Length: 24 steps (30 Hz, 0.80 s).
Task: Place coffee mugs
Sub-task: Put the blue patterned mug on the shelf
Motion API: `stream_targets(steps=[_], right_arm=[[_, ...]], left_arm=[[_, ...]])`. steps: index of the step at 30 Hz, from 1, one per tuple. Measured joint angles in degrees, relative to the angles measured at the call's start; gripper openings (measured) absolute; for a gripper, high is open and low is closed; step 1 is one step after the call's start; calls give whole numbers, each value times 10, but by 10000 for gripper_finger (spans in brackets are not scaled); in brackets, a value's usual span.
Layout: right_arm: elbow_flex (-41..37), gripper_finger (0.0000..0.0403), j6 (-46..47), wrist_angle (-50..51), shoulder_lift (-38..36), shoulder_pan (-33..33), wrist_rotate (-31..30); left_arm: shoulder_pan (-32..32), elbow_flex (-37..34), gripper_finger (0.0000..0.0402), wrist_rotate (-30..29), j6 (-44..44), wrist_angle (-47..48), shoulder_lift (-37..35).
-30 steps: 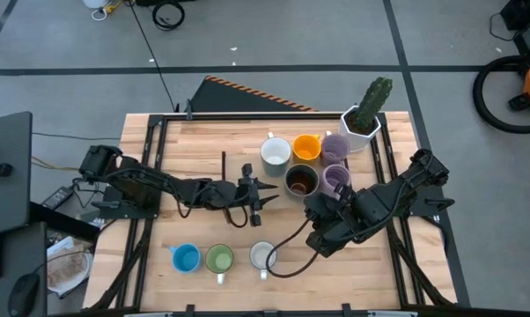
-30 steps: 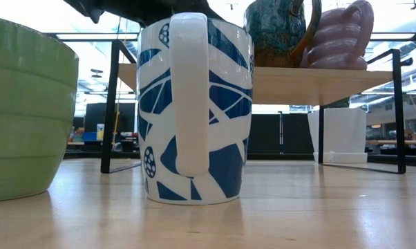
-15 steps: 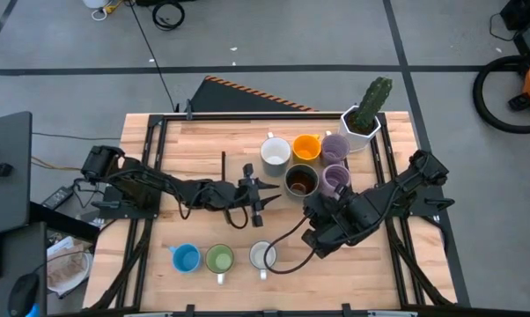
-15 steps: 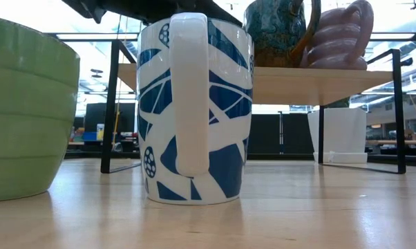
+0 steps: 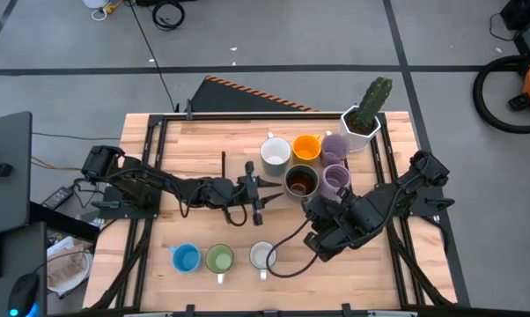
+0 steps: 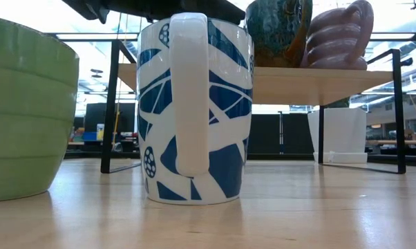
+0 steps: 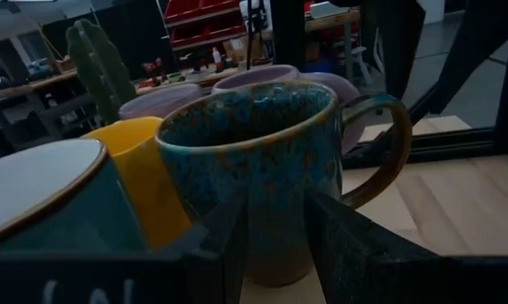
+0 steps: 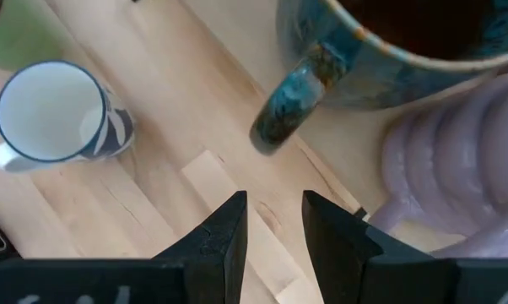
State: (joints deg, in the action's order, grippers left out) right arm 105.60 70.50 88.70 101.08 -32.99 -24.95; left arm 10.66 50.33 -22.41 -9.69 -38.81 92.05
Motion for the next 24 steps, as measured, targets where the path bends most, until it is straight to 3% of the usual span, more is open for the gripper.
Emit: stream_targets(steps=[5, 10, 15, 20, 24], right_arm=[[0, 121, 4, -3, 0, -22, -7], [0, 121, -1, -31, 0, -44, -8], [0, 121, -19, -78, 0, -65, -7], [0, 121, -32, -101, 0, -86, -28], [-2, 121, -33, -101, 0, -95, -79]], left_arm=[[0, 0, 123, 8, 0, -1, 0], [2, 0, 123, 55, 16, 8, -3], [48, 30, 123, 62, 19, 200, -51], [116, 86, 123, 112, 18, 404, -57], [164, 106, 123, 124, 89, 477, -52]])
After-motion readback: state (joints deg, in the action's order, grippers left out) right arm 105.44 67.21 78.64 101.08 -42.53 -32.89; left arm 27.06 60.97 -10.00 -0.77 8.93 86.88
